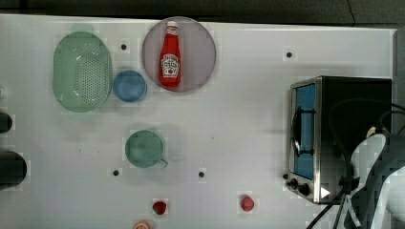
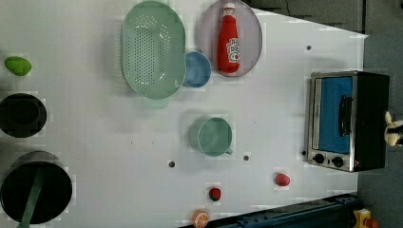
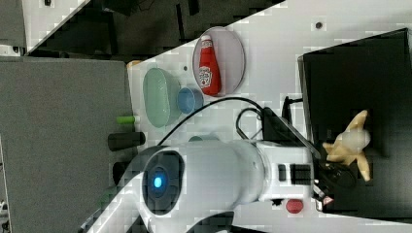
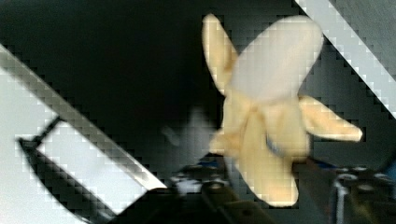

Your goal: Pick banana from table and place on oven.

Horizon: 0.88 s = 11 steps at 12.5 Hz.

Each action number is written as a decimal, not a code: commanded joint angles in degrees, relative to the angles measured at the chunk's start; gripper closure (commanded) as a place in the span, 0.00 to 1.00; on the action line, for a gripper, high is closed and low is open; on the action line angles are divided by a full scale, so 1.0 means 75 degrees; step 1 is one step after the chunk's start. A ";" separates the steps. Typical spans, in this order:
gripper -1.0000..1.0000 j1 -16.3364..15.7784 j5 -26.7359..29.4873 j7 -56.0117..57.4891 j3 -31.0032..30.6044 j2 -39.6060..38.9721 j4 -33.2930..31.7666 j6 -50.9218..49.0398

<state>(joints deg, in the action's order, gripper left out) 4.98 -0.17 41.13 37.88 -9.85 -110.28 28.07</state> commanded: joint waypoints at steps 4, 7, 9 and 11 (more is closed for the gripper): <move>0.00 -0.0312 -0.0035 0.0527 -0.0390 0.0403 0.0485 -0.0197; 0.00 -0.0517 -0.0069 0.0180 -0.0760 0.0853 0.0779 -0.0933; 0.00 -0.0701 -0.0069 -0.1351 -0.1312 0.1375 0.0851 -0.1806; 0.00 -0.0850 -0.0070 -0.3086 -0.2131 0.1973 0.0851 -0.2559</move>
<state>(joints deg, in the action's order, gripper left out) 2.42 -1.21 28.58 25.46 1.90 -105.30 8.20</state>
